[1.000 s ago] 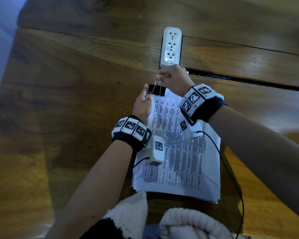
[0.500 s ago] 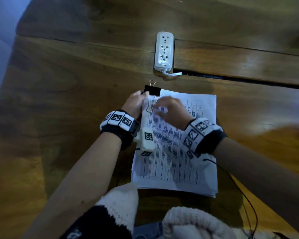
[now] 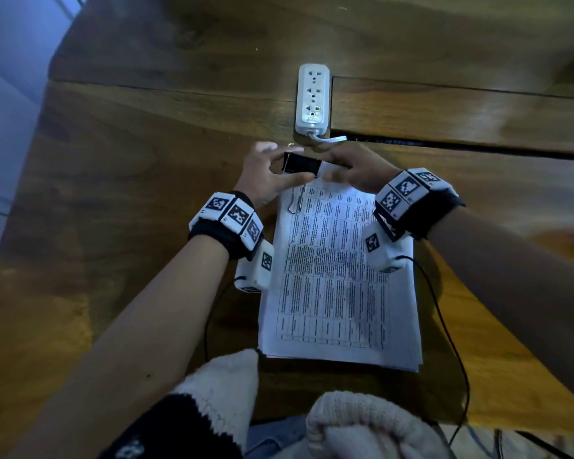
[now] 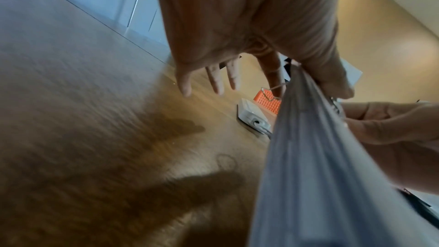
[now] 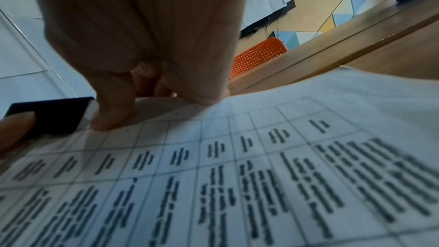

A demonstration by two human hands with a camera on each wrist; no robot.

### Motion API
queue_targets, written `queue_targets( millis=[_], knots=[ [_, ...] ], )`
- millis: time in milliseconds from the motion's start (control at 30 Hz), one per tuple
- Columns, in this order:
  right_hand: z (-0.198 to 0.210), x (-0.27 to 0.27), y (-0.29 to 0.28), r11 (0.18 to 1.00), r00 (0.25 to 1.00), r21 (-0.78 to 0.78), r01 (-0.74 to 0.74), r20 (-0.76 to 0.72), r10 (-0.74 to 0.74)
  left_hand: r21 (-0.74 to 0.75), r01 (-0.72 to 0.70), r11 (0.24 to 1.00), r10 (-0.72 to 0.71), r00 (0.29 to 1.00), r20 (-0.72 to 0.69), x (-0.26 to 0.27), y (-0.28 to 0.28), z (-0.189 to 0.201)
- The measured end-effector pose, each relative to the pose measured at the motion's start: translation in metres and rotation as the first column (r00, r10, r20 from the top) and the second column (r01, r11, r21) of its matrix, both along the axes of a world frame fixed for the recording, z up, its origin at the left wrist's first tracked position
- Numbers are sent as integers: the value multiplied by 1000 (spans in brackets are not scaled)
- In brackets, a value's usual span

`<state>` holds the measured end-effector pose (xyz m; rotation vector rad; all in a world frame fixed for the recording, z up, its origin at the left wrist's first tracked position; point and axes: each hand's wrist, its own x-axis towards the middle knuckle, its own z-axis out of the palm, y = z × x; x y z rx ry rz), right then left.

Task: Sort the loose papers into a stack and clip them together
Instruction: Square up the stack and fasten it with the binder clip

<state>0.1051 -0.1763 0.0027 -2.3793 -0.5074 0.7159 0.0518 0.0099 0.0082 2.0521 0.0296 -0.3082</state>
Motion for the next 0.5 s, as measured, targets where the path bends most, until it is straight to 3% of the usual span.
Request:
queue_targets(
  millis=[67,167,267,500],
  knots=[
    [2,-2,-3,998,999,43,38,17,-39,53,-52,997,55,998,-44,-3,-4,6],
    [5,-4,-3,985,992,118,125,-9,-125,143,-17,990,23,999,-42,-6,-16,3],
    [5,-8,0,981,990,135,142,1,-144,-5,-119,993,119,992,-51,-9,-28,-3],
    [7,-4,-1,984,987,107,141,60,-148,-161,-252,954,229,962,-148,-20,-32,-24]
  ],
)
